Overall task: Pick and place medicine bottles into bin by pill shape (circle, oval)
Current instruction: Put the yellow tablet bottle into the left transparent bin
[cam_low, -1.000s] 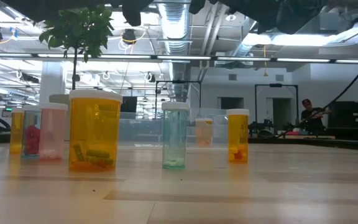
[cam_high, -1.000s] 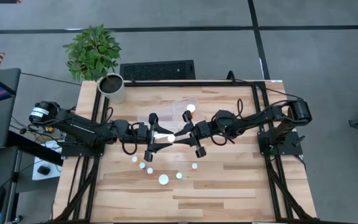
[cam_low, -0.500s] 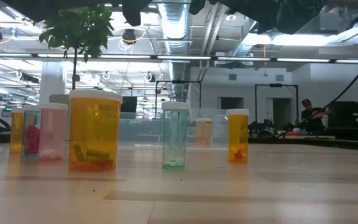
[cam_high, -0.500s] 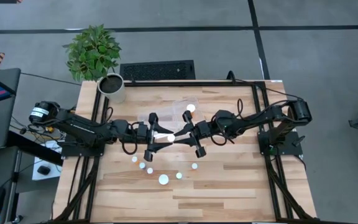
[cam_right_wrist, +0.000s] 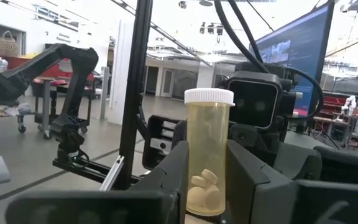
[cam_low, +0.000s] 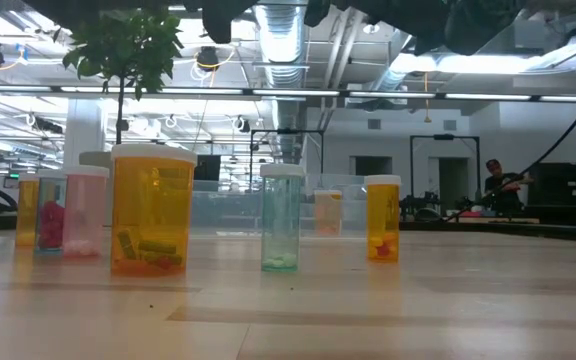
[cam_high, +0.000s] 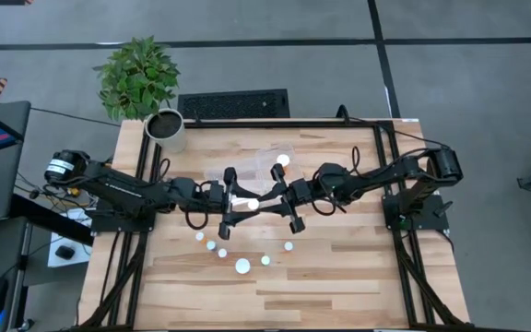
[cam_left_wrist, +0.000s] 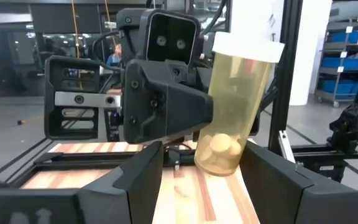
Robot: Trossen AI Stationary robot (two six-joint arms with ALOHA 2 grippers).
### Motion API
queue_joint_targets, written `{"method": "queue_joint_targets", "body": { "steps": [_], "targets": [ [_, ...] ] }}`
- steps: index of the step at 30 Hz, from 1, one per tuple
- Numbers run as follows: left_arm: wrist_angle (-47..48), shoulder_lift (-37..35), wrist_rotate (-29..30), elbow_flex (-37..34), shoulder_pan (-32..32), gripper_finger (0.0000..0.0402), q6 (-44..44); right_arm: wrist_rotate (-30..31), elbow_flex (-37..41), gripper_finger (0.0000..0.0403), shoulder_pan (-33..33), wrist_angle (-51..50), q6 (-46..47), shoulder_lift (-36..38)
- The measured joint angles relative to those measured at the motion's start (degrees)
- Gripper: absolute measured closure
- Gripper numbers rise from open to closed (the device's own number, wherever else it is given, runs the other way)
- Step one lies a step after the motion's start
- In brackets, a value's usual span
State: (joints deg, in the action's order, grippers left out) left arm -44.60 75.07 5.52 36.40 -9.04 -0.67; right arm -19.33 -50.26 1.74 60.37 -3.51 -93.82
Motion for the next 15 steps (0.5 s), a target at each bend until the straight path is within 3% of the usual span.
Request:
{"method": "queue_joint_targets", "body": {
  "steps": [5,15],
  "targets": [
    [0.2,0.0,-0.1,0.0,0.0,0.0211,-0.1,0.0,0.0,0.0315,0.0,-0.1,0.0,0.0],
    [0.1,0.0,-1.2,0.0,0.0,0.0273,-0.1,0.0,0.0,0.0315,0.0,0.0,0.0,0.0]
  ]
}}
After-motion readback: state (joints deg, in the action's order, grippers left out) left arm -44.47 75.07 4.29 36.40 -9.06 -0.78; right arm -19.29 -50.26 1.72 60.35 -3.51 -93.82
